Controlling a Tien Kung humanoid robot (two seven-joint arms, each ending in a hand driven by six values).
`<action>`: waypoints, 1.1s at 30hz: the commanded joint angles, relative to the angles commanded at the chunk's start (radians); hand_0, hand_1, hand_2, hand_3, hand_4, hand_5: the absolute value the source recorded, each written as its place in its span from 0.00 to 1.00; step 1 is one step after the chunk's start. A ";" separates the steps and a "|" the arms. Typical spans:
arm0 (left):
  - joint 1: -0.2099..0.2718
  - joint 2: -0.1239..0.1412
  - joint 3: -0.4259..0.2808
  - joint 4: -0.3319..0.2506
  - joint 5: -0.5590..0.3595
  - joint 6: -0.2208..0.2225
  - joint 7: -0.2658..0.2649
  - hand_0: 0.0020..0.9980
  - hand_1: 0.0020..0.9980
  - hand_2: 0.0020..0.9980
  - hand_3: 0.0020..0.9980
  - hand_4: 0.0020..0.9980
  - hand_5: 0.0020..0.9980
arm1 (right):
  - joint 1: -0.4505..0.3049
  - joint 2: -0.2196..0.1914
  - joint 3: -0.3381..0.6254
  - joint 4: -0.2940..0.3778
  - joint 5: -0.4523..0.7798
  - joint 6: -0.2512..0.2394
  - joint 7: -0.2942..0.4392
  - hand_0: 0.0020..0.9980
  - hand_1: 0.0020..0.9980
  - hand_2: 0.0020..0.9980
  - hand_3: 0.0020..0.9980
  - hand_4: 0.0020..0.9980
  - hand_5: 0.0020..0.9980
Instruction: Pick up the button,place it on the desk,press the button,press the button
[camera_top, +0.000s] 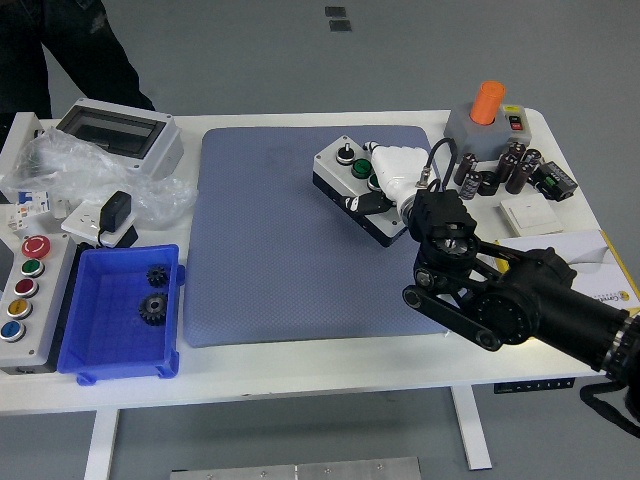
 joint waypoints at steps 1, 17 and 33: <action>0.000 0.000 0.001 0.000 -0.001 0.001 0.000 0.61 0.54 0.52 0.60 0.50 0.14 | 0.008 -0.018 -0.020 0.023 0.013 -0.005 0.000 0.14 0.36 0.39 0.44 0.28 0.00; -0.004 0.009 0.032 0.000 -0.026 0.013 -0.001 0.61 0.55 0.53 0.60 0.49 0.17 | 0.196 -0.146 -0.365 0.148 0.110 -0.130 0.376 0.28 0.37 0.40 0.41 0.18 0.00; -0.013 0.009 0.043 0.000 -0.033 0.015 -0.006 0.61 0.55 0.52 0.60 0.49 0.19 | 0.167 -0.094 -0.377 -0.020 -0.031 -0.163 0.501 0.65 0.53 0.40 0.39 0.14 0.00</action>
